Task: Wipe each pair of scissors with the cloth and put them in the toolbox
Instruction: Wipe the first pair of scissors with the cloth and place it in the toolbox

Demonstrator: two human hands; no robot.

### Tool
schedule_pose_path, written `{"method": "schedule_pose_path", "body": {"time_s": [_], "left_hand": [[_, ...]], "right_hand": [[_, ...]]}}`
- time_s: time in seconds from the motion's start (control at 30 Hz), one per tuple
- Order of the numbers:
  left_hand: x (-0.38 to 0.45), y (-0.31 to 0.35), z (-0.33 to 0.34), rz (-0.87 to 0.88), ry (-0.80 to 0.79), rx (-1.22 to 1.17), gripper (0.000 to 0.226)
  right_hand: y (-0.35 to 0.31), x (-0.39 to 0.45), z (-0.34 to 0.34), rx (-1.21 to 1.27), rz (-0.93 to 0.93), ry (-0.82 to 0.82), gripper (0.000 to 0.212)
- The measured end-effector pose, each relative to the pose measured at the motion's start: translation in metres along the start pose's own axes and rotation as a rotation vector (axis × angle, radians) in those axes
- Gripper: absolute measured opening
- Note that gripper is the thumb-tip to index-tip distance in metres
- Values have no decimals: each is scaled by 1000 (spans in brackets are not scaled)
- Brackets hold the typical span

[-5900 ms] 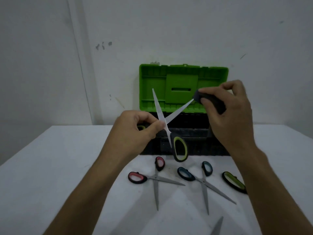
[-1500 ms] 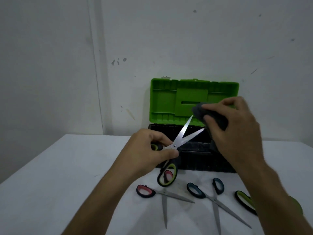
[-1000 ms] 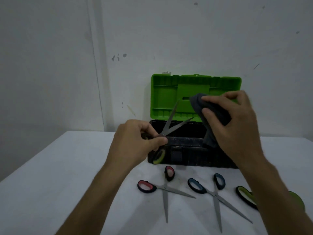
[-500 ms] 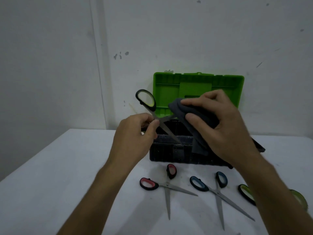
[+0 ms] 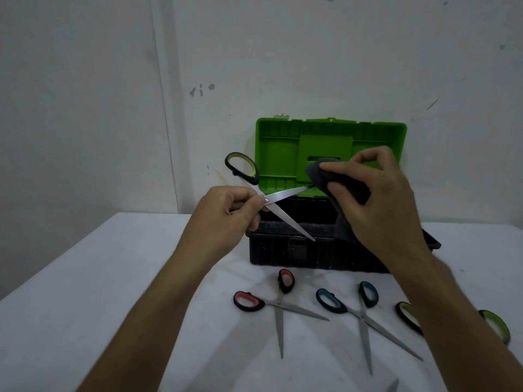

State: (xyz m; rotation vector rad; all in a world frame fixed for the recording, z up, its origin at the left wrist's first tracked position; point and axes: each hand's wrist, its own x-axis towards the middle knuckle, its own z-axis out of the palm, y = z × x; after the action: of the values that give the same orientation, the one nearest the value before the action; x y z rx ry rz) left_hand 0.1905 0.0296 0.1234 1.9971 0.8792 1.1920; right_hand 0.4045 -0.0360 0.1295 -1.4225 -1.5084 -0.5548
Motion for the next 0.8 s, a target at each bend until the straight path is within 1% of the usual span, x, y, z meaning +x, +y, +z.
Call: {"method": "schedule_pose_path", "body": {"time_s": [0.03,0.1,0.17,0.23,0.33,0.4,0.47,0.53,0.6,0.63,0.7,0.8], "left_hand": [[0,0,0,-1,4,14,29],[1,2,0,5,-6,10,30],[0,4,-4,18,-33,-20,29],[-2,7,-9,28,-36,-24,29],[-1,9,-17,29,15,-51,28],[-1,11,-19,31,27,-36,27],[-2,12,-17,32,3,12,30],[-4,14,-14,28,-32,11,32],[-5,18,-15,31,-64,-23,32],[-6,20,-17,38,-73,-22,32],[-6,19,-22,44,-66,-31,30],[-5,14,-28,30,5,-51,25]], "right_hand": [[-5,1,-2,47,-35,-18,32],[-19,-1,0,131,-105,-126,33],[-26,-4,7,152,-134,-198,32],[-22,-2,8,135,-101,-146,31],[-6,4,-4,44,-17,2,30],[-4,6,-13,38,-7,49,30],[-12,5,-17,85,-57,16,31],[-25,3,-13,134,-127,-92,32],[-36,-2,-4,132,-183,-177,32],[-37,-3,0,128,-193,-179,32],[-34,-3,2,107,-168,-118,32],[-19,3,-4,10,-72,-29,32]]}}
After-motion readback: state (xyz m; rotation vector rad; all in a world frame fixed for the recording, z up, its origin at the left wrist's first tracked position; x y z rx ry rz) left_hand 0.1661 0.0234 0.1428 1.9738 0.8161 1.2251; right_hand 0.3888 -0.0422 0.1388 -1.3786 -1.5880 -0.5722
